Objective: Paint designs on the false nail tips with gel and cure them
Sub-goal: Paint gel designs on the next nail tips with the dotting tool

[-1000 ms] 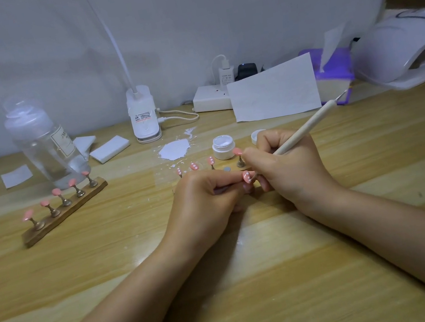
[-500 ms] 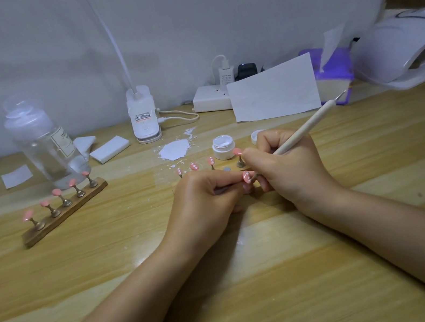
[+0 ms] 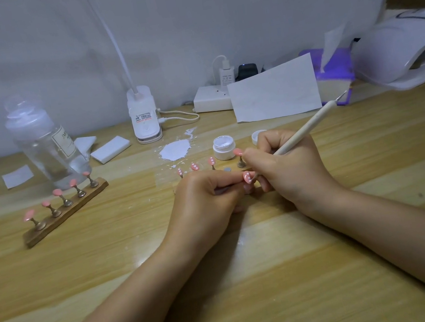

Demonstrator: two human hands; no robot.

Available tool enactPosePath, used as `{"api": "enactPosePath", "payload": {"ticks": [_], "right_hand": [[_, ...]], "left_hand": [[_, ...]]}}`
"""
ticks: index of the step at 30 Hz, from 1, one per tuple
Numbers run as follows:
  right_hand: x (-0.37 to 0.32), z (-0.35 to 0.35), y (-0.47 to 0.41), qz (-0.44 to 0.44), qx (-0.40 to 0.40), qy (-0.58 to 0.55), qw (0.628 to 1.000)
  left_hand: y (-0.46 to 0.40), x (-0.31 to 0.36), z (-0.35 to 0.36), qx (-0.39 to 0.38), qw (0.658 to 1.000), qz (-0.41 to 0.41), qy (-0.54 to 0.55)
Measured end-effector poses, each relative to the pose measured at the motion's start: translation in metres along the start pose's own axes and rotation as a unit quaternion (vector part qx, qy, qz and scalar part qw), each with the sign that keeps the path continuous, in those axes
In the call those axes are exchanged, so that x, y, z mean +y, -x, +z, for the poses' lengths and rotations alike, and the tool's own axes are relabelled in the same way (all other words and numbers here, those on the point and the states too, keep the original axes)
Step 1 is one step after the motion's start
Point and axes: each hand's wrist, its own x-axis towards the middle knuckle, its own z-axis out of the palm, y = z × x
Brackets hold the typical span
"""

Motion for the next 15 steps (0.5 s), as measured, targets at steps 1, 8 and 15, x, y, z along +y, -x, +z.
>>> {"api": "enactPosePath", "payload": {"ticks": [1,8,15], "right_hand": [[0.0001,-0.0001,0.0001,0.0,0.0,-0.001,1.0],[-0.0002,0.0001,-0.0001,0.001,0.001,-0.005,1.0],[-0.001,0.0003,0.0,-0.002,0.0,0.001,1.0]], "left_hand": [[0.0001,0.0001,0.0001,-0.001,1.0,-0.002,0.002],[0.0002,-0.0005,0.0002,0.003,1.0,-0.002,-0.01],[0.0002,0.0005,0.0003,0.003,1.0,-0.007,-0.002]]}}
